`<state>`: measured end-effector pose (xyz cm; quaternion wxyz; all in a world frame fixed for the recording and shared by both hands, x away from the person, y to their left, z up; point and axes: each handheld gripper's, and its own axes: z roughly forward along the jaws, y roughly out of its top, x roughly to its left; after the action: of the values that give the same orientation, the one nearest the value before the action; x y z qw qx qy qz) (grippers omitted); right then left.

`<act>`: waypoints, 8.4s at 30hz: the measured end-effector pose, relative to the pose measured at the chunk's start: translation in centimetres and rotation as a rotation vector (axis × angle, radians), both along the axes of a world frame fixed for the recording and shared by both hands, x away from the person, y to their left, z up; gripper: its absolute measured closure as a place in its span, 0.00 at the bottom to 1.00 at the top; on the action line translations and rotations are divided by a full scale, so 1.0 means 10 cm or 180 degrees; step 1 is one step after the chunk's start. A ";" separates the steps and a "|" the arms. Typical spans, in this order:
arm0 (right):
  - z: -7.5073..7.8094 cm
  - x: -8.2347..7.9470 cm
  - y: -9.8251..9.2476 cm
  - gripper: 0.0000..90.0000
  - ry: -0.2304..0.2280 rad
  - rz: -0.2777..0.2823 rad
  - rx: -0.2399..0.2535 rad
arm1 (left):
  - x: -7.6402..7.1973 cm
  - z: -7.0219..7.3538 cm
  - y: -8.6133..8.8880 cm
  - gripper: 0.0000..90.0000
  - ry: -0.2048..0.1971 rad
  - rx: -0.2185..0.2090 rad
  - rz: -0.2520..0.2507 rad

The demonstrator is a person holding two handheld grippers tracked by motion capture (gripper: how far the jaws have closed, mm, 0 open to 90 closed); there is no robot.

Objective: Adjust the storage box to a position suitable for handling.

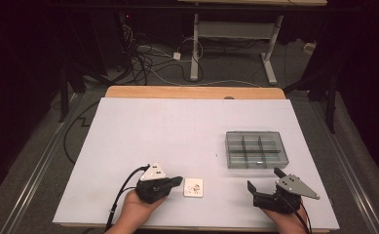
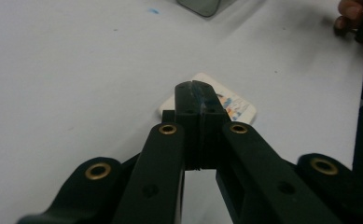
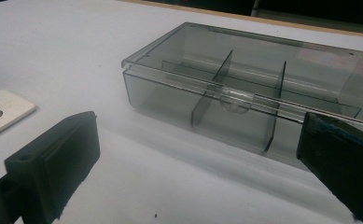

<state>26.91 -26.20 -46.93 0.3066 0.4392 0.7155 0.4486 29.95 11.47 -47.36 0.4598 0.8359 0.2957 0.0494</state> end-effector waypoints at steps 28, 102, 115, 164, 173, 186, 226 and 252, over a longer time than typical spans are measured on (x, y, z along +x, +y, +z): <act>0.01 -0.04 -0.03 0.00 -0.0028 -0.0023 -0.0002 | -0.09 -0.09 -0.69 0.98 -0.0015 0.0599 -0.0494; 0.04 -0.10 -0.02 0.00 -0.0012 -0.0053 0.0139 | 0.27 -0.11 -0.76 0.09 -0.0049 0.0884 -0.0458; 0.02 -0.09 0.05 0.00 0.0006 -0.0013 0.0117 | 0.30 -0.11 -0.75 0.35 -0.0081 0.0762 -0.0428; 0.04 -0.12 0.01 0.00 -0.0027 -0.0021 0.0070 | 0.09 -0.06 1.39 0.36 0.0006 0.0652 0.1025; 0.04 -0.13 0.02 0.00 -0.0027 -0.0017 0.0072 | 0.07 -0.10 1.43 0.35 0.0015 0.0671 0.1061; 0.02 -0.14 0.04 0.00 -0.0008 -0.0015 0.0048 | 0.11 -0.16 1.43 0.35 0.0052 0.0752 0.1090; -0.01 -0.13 -0.05 0.01 0.0115 -0.0078 0.0007 | 0.04 0.03 1.00 0.00 -0.0183 0.0045 0.0530; -0.03 -0.07 -0.30 0.38 0.0357 -0.0228 -0.0041 | 0.01 -0.06 0.74 0.29 -0.0265 0.0009 0.0198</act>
<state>26.19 -29.24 -47.21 0.2847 0.4870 0.7182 0.4073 30.03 18.86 -47.92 0.4688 0.8241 0.3022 0.0988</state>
